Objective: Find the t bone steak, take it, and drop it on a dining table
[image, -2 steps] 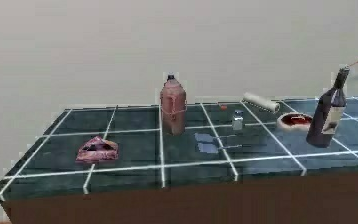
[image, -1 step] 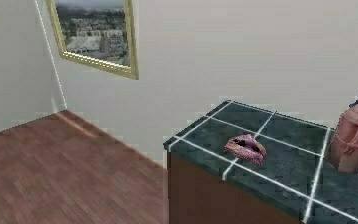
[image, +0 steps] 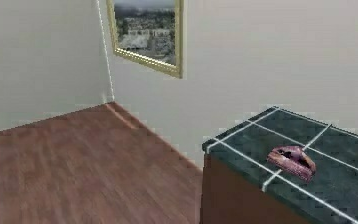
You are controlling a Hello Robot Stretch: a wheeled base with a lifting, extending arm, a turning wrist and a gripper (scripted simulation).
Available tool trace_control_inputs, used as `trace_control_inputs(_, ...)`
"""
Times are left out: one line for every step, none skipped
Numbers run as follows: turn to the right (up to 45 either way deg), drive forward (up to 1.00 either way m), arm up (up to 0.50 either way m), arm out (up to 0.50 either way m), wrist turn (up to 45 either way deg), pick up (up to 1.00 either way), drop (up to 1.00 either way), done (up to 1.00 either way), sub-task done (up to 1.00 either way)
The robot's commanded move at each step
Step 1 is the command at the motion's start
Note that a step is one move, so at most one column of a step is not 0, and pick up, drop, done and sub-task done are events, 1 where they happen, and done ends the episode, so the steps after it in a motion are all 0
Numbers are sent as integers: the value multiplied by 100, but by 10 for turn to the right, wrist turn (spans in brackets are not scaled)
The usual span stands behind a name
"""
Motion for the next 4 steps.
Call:
trace_control_inputs(450,0,0,0,0,0,0,0,0)
trace_control_inputs(450,0,0,0,0,0,0,0,0)
trace_control_inputs(360,0,0,0,0,0,0,0,0)
trace_control_inputs(0,100,0,0,0,0,0,0,0)
